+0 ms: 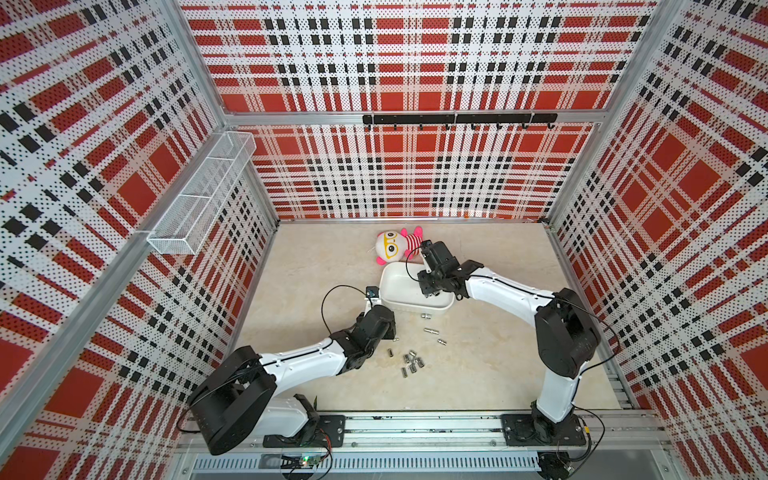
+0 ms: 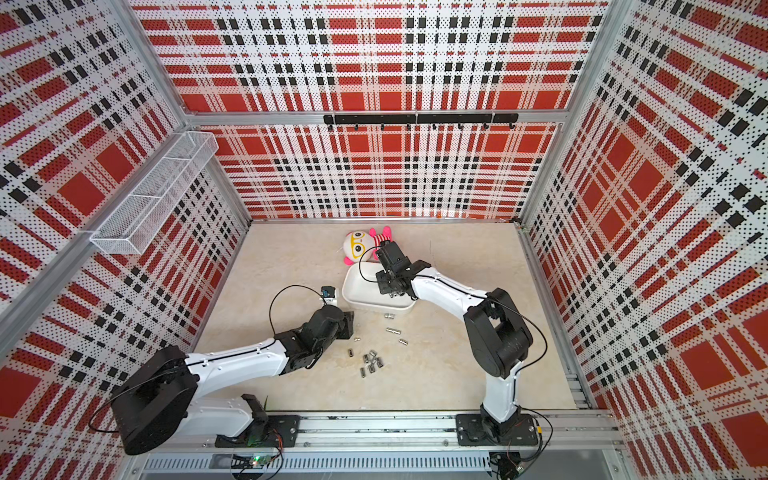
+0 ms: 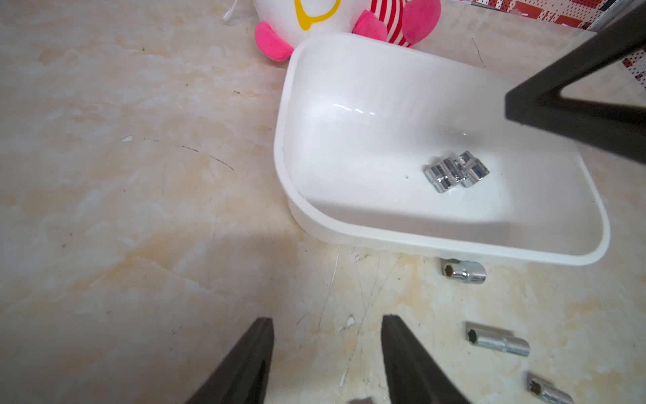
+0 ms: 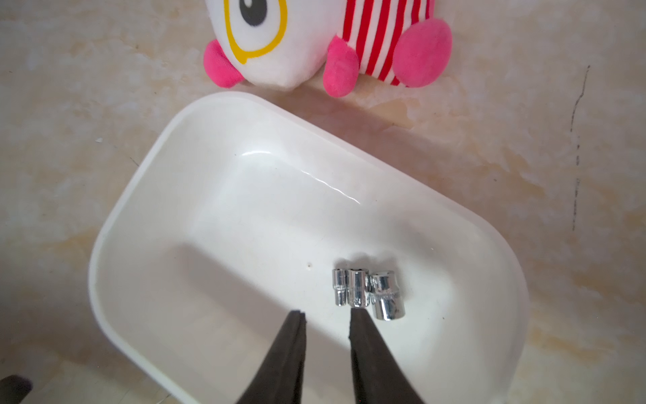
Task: Put the socket on the desktop into the storage box
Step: Place the socket head in the storage box, then pick up the socket head from the center of the board.
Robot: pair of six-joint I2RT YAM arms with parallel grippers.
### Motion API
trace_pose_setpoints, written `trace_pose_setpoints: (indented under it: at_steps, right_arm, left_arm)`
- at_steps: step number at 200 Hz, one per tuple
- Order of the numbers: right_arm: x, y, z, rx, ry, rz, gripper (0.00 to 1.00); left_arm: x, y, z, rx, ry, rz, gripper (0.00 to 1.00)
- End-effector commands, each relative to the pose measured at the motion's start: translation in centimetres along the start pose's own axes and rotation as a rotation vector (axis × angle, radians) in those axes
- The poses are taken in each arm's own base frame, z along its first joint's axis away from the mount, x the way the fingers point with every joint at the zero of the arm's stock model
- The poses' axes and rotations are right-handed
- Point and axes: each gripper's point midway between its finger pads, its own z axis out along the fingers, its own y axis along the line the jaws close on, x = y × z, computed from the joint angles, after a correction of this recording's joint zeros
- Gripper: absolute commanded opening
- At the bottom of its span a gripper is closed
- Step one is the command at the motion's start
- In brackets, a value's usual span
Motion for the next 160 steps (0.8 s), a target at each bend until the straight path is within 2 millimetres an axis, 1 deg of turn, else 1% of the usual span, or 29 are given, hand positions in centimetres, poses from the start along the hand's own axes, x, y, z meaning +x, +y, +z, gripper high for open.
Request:
trace_pose_setpoints:
  at_steps: [1, 28, 43, 50, 59, 62, 63, 79, 81, 87, 106, 119, 139, 160]
  right_arm:
    - [-0.8, -0.4, -3.2, -0.013, -0.049, -0.004, 0.28]
    - [-0.4, -0.7, -6.5, -0.043, -0.105, -0.006, 0.28]
    - [0.4, -1.3, -8.6, -0.049, -0.144, -0.006, 0.29]
    - [0.8, -1.5, -9.2, -0.053, -0.153, -0.002, 0.3]
    - [1.8, -1.6, -10.3, -0.072, -0.162, 0.012, 0.3]
    - [2.0, -1.6, -10.4, -0.077, -0.162, 0.015, 0.31]
    - [2.3, -1.7, -10.4, -0.078, -0.158, 0.016, 0.31]
    - [3.9, -1.3, -11.7, -0.137, -0.161, 0.038, 0.31]
    - [4.7, -1.3, -11.7, -0.145, -0.153, 0.039, 0.31]
    - [5.4, -1.3, -12.0, -0.158, -0.159, 0.043, 0.31]
    - [7.9, -1.7, -12.4, -0.172, -0.163, 0.055, 0.34]
    - [9.8, -1.9, -12.0, -0.186, -0.154, 0.06, 0.37]
    - [12.4, -2.0, -10.7, -0.191, -0.116, 0.053, 0.38]
    - [14.3, -2.1, -9.0, -0.175, -0.089, 0.03, 0.39]
  left_arm:
    - [-0.5, -0.2, -0.1, 0.007, -0.013, -0.004, 0.55]
    - [-0.4, -0.2, -0.1, 0.009, -0.011, -0.003, 0.55]
    - [-0.5, -0.3, -0.1, 0.012, -0.011, -0.006, 0.55]
    - [-0.5, -0.3, -0.1, 0.013, -0.011, -0.005, 0.55]
    - [-0.5, -0.3, -0.1, 0.012, -0.011, -0.005, 0.55]
    - [-0.5, -0.3, -0.1, 0.012, -0.012, -0.005, 0.55]
    - [-0.5, -0.3, -0.1, 0.013, -0.011, -0.004, 0.55]
    - [-0.4, -0.3, 0.0, 0.012, -0.007, -0.003, 0.55]
    - [-0.4, -0.3, 0.0, 0.013, -0.007, -0.002, 0.55]
    - [-0.4, -0.4, 0.0, 0.014, -0.006, -0.003, 0.55]
    - [-0.4, -0.4, 0.0, 0.012, -0.007, -0.004, 0.55]
    - [-0.3, -0.3, 0.0, 0.01, -0.006, -0.003, 0.55]
    - [-0.3, -0.4, 0.1, 0.01, -0.003, -0.001, 0.55]
    - [-0.2, -0.4, 0.2, 0.009, 0.0, 0.0, 0.55]
